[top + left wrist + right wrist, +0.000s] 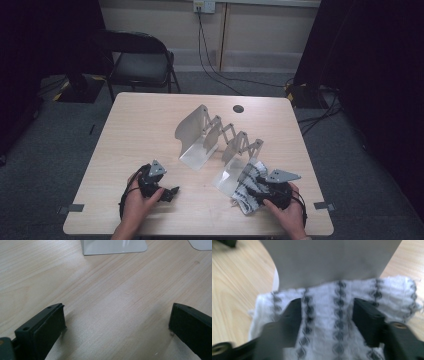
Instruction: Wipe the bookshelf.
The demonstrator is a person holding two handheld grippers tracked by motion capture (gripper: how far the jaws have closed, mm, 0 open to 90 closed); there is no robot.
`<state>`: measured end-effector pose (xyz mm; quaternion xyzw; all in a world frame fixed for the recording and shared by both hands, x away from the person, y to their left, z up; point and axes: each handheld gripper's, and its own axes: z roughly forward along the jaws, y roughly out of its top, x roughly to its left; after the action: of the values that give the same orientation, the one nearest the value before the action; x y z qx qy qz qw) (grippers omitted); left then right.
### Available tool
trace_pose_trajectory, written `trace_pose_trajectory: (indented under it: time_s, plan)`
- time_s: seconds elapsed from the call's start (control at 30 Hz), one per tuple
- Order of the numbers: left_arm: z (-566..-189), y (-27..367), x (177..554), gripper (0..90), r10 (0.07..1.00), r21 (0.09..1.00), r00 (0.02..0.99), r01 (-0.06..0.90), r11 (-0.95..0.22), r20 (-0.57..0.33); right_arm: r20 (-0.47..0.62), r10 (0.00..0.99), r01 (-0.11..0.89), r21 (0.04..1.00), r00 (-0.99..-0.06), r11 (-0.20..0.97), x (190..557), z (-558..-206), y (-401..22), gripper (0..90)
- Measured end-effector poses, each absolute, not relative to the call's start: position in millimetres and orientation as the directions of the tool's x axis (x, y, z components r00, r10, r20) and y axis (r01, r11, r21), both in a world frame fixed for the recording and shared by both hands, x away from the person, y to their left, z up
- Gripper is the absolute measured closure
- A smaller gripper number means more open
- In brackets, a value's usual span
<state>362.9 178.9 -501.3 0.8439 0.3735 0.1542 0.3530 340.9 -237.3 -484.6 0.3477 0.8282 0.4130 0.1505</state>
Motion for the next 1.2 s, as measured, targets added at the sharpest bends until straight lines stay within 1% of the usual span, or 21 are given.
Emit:
trace_pose_trajectory:
  time_s: [0.03, 0.1, 0.13, 0.23, 0.33, 0.37, 0.43, 0.57, 0.63, 0.77, 0.8, 0.83, 0.9, 1.03, 1.2]
  plan:
    - [-501.3, 178.9, 362.9, 0.0, 0.739, 0.711, 0.674, 0.522, -0.472, -0.004, 0.056, 0.699, 0.453, 0.797, -0.713, 0.399, 341.6, -482.2, -237.1, 35.8]
    - [-501.5, 178.5, 362.8, 0.0, 0.74, 0.713, 0.673, 0.523, -0.467, -0.008, 0.062, 0.688, 0.444, 0.805, -0.723, 0.394, 342.5, -478.8, -235.8, 29.7]
    - [-501.5, 178.5, 362.8, 0.0, 0.74, 0.713, 0.673, 0.522, -0.469, -0.006, 0.06, 0.683, 0.438, 0.807, -0.728, 0.397, 342.7, -477.8, -234.9, 28.1]
    - [-501.6, 178.5, 362.8, 0.0, 0.739, 0.713, 0.673, 0.522, -0.468, -0.007, 0.058, 0.677, 0.444, 0.795, -0.734, 0.413, 345.5, -483.5, -231.7, 25.2]
    - [-501.5, 178.6, 362.8, 0.0, 0.739, 0.712, 0.674, 0.522, -0.47, -0.005, 0.043, 0.667, 0.456, 0.762, -0.744, 0.46, 348.8, -496.0, -228.7, 25.4]
    - [-501.5, 178.5, 362.8, 0.0, 0.739, 0.713, 0.673, 0.522, -0.468, -0.007, 0.054, 0.671, 0.461, 0.767, -0.74, 0.446, 349.1, -497.2, -229.2, 26.8]
    - [-501.6, 178.4, 362.8, 0.0, 0.738, 0.713, 0.674, 0.521, -0.469, -0.007, 0.042, 0.665, 0.456, 0.76, -0.746, 0.463, 350.1, -496.3, -230.1, 31.5]
    - [-501.4, 178.8, 362.9, 0.0, 0.737, 0.711, 0.676, 0.52, -0.473, -0.004, 0.031, 0.673, 0.454, 0.761, -0.739, 0.463, 350.1, -496.2, -233.9, 46.6]
    - [-501.4, 178.7, 362.9, 0.0, 0.736, 0.712, 0.677, 0.519, -0.473, -0.004, 0.029, 0.674, 0.456, 0.758, -0.739, 0.467, 350.5, -495.4, -234.3, 52.3]
    - [-501.5, 178.2, 362.3, 0.0, 0.734, 0.712, 0.679, 0.518, -0.474, -0.006, 0.041, 0.67, 0.462, 0.756, -0.742, 0.465, 351.6, -494.4, -233.7, 67.5]
    - [-501.5, 178.2, 362.2, 0.0, 0.734, 0.712, 0.68, 0.518, -0.475, -0.005, 0.048, 0.674, 0.467, 0.756, -0.737, 0.458, 351.8, -494.4, -233.5, 72.8]
    - [-501.5, 178.1, 362.2, 0.0, 0.733, 0.712, 0.68, 0.518, -0.475, -0.006, 0.064, 0.675, 0.48, 0.752, -0.735, 0.452, 352.6, -494.0, -233.8, 75.4]
    - [-501.8, 177.4, 361.7, 0.0, 0.735, 0.715, 0.678, 0.519, -0.468, -0.011, 0.07, 0.68, 0.488, 0.75, -0.73, 0.447, 353.4, -493.6, -233.8, 77.9]
    - [-501.3, 177.9, 361.1, 0.0, 0.731, 0.711, 0.683, 0.515, -0.479, -0.003, 0.076, 0.691, 0.498, 0.75, -0.719, 0.435, 352.2, -492.5, -233.4, 79.8]
    - [-501.5, 177.7, 361.2, 0.0, 0.731, 0.712, 0.683, 0.516, -0.476, -0.006, 0.093, 0.688, 0.489, 0.771, -0.72, 0.408, 349.0, -485.5, -238.0, 80.4]
